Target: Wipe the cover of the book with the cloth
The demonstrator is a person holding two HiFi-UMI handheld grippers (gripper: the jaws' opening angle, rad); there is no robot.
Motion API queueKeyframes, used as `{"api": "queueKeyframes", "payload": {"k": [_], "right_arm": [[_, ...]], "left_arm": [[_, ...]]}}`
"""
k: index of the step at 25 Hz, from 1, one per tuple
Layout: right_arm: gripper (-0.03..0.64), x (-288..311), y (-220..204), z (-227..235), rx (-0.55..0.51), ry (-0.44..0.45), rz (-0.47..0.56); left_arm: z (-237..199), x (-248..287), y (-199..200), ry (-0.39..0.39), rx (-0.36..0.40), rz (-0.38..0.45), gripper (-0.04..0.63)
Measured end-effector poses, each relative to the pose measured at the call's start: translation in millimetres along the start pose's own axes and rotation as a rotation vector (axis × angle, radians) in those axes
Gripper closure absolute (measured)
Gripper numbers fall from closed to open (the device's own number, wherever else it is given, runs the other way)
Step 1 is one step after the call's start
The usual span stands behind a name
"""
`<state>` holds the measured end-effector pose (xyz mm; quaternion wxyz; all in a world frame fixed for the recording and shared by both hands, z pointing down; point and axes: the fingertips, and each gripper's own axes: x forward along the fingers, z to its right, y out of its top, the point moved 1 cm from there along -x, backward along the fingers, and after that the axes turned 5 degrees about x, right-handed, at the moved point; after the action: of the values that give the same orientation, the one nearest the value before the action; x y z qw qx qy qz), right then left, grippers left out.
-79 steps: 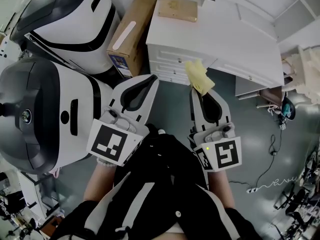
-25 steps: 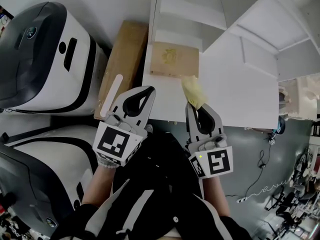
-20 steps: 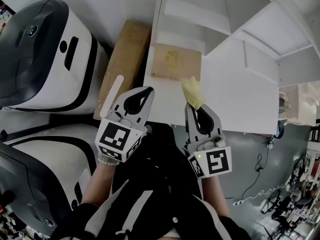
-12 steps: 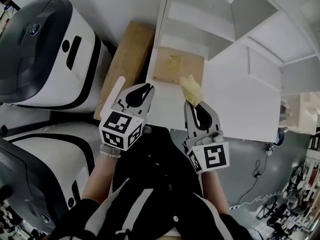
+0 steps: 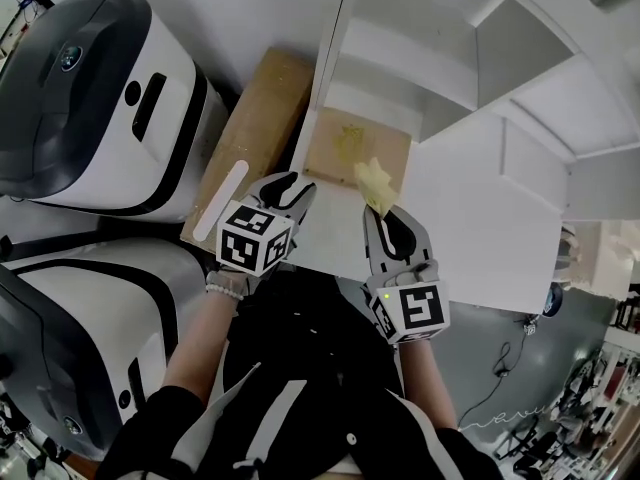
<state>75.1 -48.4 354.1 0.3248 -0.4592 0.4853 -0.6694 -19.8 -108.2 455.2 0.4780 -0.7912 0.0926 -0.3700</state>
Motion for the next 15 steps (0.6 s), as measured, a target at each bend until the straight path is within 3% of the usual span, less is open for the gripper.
{"api": "queueKeyframes", "payload": {"k": [8, 15], "right_arm": [[0.581, 20.5, -18.2, 10.8, -0.012, 0.064, -0.052], [0.58, 34.9, -28.7, 21.3, -0.026, 0.079, -0.084]], "left_arm": [[-28.9, 42.5, -27.3, 0.061, -0.178, -0.086, 0.411], [-43.9, 71.4, -38.3, 0.097, -0.254, -0.128, 0.405]]}}
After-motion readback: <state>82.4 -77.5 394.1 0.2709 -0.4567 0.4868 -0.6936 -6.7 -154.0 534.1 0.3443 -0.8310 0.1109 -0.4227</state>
